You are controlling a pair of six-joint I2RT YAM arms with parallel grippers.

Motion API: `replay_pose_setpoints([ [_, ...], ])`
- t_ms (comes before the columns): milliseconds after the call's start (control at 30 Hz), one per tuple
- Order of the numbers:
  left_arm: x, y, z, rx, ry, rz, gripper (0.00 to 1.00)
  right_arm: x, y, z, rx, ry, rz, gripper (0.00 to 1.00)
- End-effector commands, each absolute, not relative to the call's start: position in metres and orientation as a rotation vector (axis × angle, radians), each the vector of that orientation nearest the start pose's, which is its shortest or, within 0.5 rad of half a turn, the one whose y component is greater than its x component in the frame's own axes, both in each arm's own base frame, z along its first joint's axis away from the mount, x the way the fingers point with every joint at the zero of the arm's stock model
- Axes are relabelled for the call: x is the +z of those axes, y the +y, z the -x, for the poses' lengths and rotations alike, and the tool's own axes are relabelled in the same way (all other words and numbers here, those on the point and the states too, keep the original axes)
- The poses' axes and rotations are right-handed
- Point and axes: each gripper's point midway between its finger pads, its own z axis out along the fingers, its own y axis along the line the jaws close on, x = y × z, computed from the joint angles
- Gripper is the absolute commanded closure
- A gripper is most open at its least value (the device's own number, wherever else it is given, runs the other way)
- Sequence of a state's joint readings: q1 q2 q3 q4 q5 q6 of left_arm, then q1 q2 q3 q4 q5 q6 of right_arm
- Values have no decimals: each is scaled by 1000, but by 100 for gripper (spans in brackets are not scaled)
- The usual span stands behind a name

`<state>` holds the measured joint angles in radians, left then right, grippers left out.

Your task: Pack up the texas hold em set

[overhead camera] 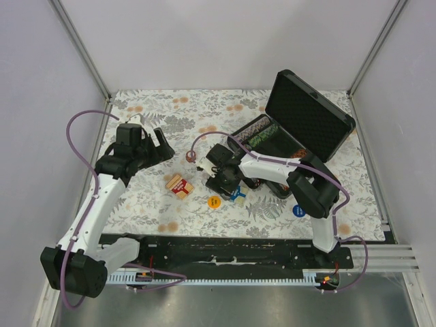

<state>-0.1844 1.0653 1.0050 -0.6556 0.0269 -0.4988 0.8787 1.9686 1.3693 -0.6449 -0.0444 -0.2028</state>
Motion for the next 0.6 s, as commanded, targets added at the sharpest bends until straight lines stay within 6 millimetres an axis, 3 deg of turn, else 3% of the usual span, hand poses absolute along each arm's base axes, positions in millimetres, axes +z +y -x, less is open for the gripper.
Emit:
replay_pose_setpoints([
  [0,218,-76,-309,-357,2225,313,7,28,316,-261,232,2416,1447,46],
  [133,218,-76,-312,-353,2226,310,7,60,320,-269,238,2369,1356,50],
  [300,223,-79,-310,-371,2217,276,7,135,323,-284,313,2232,1223,50],
  [467,227,-79,-308,-370,2200,255,7,188,297,-322,274,2166,1041,50],
  [567,227,-78,-310,-370,2194,263,7,195,273,-351,188,2163,925,49],
])
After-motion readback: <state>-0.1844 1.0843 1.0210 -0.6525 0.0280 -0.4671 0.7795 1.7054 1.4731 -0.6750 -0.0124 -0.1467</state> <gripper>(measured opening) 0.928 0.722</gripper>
